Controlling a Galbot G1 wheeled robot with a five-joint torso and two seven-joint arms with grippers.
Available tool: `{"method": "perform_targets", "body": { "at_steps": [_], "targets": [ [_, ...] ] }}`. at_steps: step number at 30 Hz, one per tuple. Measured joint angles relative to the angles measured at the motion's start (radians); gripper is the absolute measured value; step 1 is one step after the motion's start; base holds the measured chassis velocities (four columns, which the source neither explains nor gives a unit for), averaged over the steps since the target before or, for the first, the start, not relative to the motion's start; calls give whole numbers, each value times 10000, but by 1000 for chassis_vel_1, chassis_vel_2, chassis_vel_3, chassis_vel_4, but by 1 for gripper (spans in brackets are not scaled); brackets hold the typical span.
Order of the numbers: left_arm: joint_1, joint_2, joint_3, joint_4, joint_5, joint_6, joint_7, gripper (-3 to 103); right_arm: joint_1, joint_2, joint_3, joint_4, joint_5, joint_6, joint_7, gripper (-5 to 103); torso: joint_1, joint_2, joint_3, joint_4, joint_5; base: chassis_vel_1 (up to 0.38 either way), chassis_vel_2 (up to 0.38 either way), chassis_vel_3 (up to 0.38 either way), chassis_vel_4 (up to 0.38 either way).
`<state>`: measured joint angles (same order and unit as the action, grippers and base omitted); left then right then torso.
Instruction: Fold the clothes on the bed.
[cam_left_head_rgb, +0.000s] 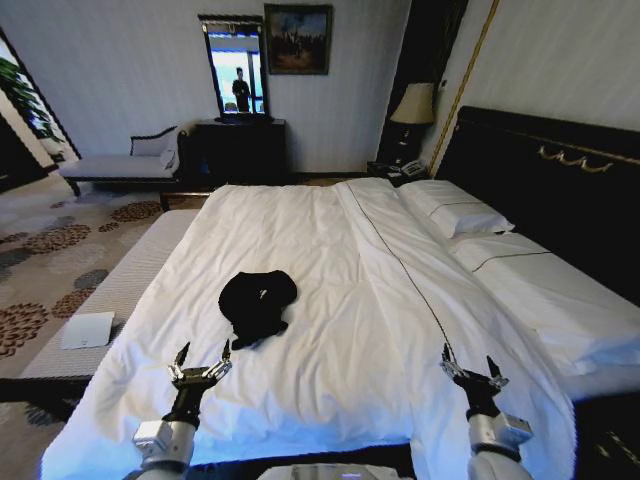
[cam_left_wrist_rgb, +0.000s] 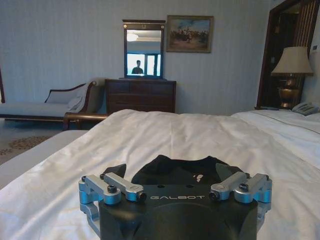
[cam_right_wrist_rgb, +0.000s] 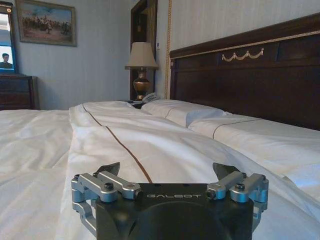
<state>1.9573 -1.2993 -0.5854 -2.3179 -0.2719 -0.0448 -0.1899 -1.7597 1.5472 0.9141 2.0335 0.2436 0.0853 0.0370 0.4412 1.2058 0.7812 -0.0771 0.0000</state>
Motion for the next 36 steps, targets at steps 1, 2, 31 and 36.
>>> {"method": "perform_targets", "body": {
  "at_steps": [1, 2, 31, 36],
  "targets": [
    [-19, 0, 19, 6, 0, 0, 0, 100, -3, -13, 35, -23, 11, 3, 1, 100, 0, 0, 0, 0, 0, 0, 0, 0, 0],
    [-39, -3, 37, 14, 1, 2, 0, 100, -2, -27, 77, -45, 35, 4, 3, 100, 0, 0, 0, 0, 0, 0, 0, 0, 0],
    [-50, 13, 126, -60, 122, 126, -63, 100, -230, 290, 42, -294, -385, 255, 68, 100, 0, 0, 1, 0, 0, 0, 0, 0, 0],
    [-50, 16, 152, -77, 137, 137, -67, 100, -270, 335, 3, -323, -417, 289, 68, 100, 0, 0, 0, 0, 0, 27, 18, -21, -26]
  ]
}}
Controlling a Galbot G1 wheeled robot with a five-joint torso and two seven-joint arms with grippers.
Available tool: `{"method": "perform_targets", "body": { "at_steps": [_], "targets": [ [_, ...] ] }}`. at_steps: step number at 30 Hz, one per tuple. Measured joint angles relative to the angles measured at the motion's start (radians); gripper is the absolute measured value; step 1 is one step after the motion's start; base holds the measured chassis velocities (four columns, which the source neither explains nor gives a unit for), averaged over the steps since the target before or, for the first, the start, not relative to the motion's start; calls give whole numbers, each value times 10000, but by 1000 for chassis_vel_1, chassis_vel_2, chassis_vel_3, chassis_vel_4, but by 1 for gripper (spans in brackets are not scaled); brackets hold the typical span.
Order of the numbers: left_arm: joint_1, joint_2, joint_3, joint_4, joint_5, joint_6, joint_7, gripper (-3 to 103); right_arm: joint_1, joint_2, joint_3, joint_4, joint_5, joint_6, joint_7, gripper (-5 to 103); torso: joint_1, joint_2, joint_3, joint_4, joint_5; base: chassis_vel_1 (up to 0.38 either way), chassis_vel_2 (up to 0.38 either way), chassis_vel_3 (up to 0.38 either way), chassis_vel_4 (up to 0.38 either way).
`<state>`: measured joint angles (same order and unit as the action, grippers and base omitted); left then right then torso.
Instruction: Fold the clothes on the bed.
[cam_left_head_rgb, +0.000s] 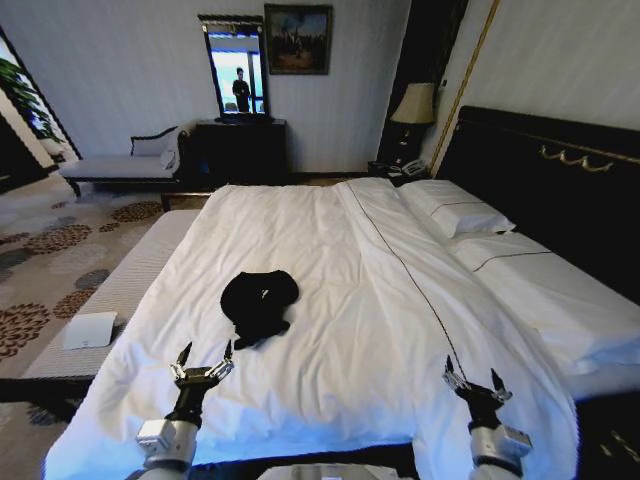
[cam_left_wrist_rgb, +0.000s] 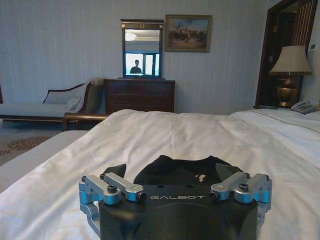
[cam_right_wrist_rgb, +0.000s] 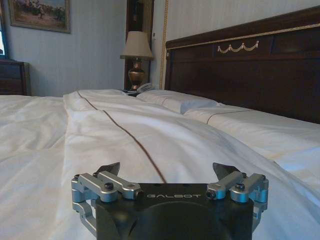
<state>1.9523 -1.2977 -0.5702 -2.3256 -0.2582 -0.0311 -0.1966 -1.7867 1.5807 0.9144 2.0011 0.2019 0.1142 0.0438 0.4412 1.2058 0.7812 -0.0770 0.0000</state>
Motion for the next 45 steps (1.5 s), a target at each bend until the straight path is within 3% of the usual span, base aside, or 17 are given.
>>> {"method": "perform_targets", "body": {
  "at_steps": [37, 45],
  "targets": [
    [80, -23, -145, -25, -71, -69, -4, 100, 55, 164, -482, -100, -581, 73, 116, 100, 0, 0, 0, 1, 0, 85, 86, -79, -83],
    [89, -43, -111, -45, -46, -71, -4, 100, 101, 264, -680, -247, -836, 426, 245, 100, -1, 0, 0, 0, 2, 22, 30, -17, -30]
  ]
}}
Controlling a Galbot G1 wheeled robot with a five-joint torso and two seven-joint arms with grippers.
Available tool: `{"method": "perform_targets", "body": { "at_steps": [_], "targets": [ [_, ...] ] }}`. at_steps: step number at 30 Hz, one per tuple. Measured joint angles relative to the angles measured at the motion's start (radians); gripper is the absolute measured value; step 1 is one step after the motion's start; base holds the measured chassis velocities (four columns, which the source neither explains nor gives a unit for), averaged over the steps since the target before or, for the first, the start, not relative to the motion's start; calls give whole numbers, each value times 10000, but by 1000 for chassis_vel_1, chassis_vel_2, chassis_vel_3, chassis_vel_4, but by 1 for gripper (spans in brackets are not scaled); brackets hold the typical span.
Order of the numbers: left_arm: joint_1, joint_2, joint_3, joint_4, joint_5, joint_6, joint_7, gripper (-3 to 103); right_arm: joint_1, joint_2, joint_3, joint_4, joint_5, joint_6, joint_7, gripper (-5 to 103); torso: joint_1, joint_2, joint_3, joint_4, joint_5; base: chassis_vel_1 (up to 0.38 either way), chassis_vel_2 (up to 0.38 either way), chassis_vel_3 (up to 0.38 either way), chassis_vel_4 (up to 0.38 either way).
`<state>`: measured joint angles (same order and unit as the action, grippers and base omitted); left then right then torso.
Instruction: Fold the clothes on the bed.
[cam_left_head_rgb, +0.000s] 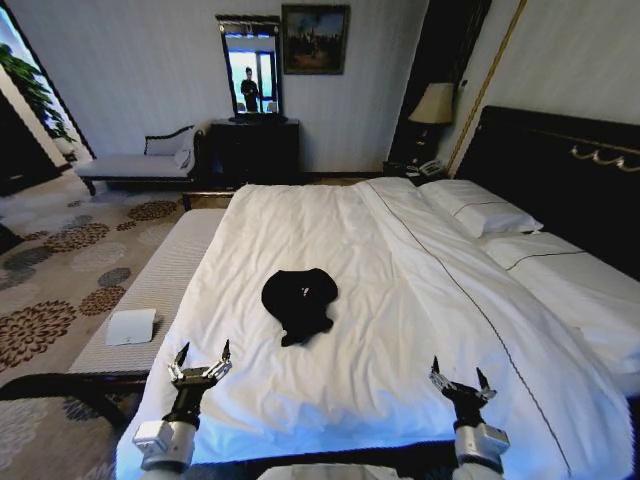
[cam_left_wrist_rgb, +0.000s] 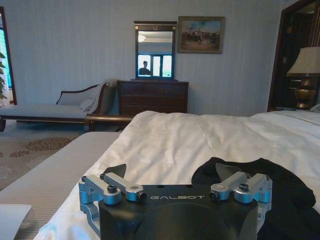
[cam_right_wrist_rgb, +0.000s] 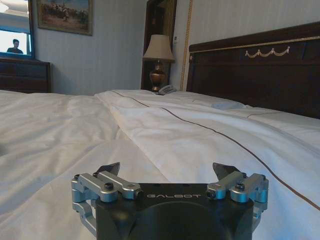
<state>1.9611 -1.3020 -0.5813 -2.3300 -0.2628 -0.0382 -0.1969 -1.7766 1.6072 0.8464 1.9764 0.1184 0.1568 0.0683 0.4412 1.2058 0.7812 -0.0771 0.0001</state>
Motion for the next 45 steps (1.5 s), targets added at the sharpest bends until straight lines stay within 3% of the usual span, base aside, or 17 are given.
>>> {"method": "perform_targets", "body": {
  "at_steps": [45],
  "targets": [
    [8, 20, -20, -34, -1, 6, -6, 100, -75, -14, -89, -5, 79, 97, 35, 100, 1, 0, 0, 0, -2, -1, 1, 1, -1]
  ]
}}
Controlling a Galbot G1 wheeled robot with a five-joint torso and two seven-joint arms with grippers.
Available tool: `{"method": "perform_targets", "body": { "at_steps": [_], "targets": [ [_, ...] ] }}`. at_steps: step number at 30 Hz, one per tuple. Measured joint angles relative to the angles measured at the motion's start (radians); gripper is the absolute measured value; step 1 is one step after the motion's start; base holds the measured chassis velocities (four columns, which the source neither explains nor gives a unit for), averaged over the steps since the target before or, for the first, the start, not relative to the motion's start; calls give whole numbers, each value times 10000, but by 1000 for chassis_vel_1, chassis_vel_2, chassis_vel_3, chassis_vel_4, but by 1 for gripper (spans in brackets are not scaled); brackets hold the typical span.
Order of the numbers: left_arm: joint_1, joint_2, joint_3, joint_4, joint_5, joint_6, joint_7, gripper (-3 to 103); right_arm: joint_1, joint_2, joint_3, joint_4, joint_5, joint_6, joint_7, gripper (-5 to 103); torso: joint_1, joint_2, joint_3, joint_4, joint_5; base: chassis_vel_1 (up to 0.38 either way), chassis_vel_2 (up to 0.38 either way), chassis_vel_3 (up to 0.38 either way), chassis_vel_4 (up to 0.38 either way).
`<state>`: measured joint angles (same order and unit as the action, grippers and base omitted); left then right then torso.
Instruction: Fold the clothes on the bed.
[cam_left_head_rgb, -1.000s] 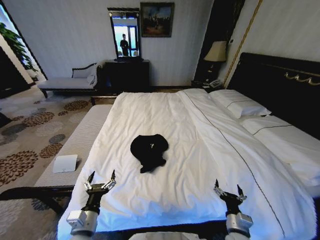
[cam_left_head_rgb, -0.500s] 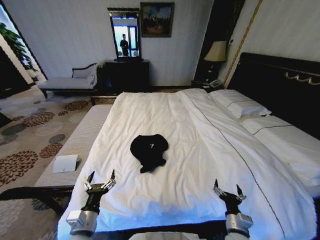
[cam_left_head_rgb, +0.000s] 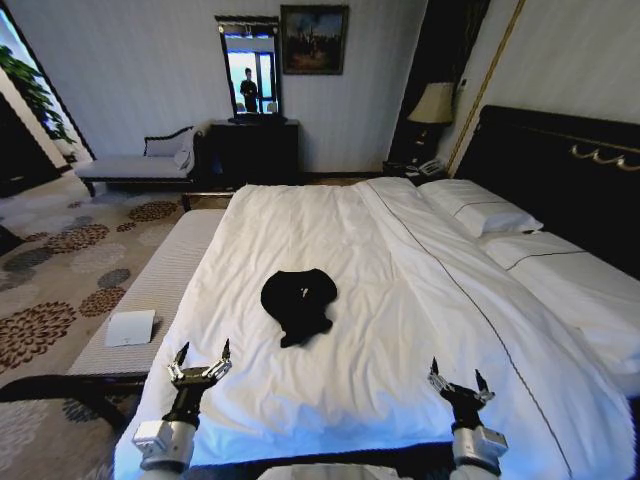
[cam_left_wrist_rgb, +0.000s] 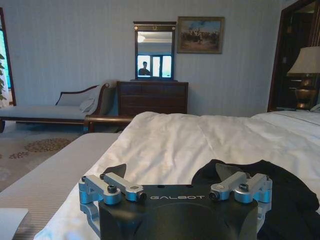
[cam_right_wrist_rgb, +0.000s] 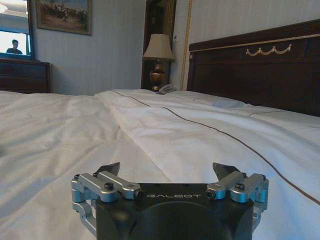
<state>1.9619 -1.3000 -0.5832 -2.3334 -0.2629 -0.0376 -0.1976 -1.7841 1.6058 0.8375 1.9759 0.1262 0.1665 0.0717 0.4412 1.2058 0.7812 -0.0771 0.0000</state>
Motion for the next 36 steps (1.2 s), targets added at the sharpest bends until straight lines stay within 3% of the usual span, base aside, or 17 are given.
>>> {"method": "perform_targets", "body": {
  "at_steps": [5, 10, 12, 13, 18, 19, 23, 24, 26, 29, 36],
  "targets": [
    [-8, -12, -5, 53, -2, 0, 0, 100, 56, -116, -134, 98, 115, -70, 2, 100, 1, 0, 0, -2, 1, 0, 0, 0, 0],
    [-40, 5, -8, 225, -92, 43, 2, 100, 333, -741, -449, 391, 445, -539, 25, 100, -1, 0, -1, -1, 1, 0, 0, 0, 0],
    [-81, 14, -12, 343, -177, 64, 7, 100, 678, -1438, -699, 850, 1319, -1410, 62, 100, 0, 0, 0, 2, 0, 0, 0, 0, 0],
    [-81, 14, -12, 343, -177, 64, 7, 100, 678, -1438, -699, 850, 1319, -1410, 62, 100, 0, 0, 0, 2, 0, 0, 0, 0, 0],
    [-152, 137, -136, 538, -216, 74, 77, 100, 1529, -2816, -1090, 1201, 3514, -3027, 135, 100, 0, -1, 1, -1, 3, 0, 0, 0, 0],
    [-152, 137, -136, 538, -216, 74, 77, 100, 1529, -2816, -1090, 1201, 3514, -3027, 135, 100, 0, -1, 1, -1, 3, 0, 0, 0, 0],
    [-278, 98, -139, 674, -221, 130, 54, 100, 2718, -4469, -1806, 837, 5597, -3953, 214, 100, 0, 0, 0, -1, 4, 0, 0, 0, 0],
    [-278, 98, -139, 674, -221, 130, 54, 100, 2718, -4469, -1806, 837, 5597, -3953, 214, 100, 0, 0, 0, -1, 4, 0, 0, 0, 0],
    [-372, 3, -38, 793, -89, 127, 29, 100, 3581, -5603, -2455, 448, 7392, -4471, 477, 100, 0, 0, 1, 5, 0, 0, 0, 0, 0],
    [-469, -149, 80, 884, 42, 87, -16, 100, 4721, -6564, -3267, -299, 9037, -4913, 589, 100, 1, -1, 2, -3, 0, 0, 0, 0, 0],
    [-520, -48, 0, 1092, -24, 40, -9, 100, 7318, -6933, -5159, -2135, 10331, -5387, 591, 100, 0, -1, 1, 4, -2, 0, 0, 0, 0]
  ]
}}
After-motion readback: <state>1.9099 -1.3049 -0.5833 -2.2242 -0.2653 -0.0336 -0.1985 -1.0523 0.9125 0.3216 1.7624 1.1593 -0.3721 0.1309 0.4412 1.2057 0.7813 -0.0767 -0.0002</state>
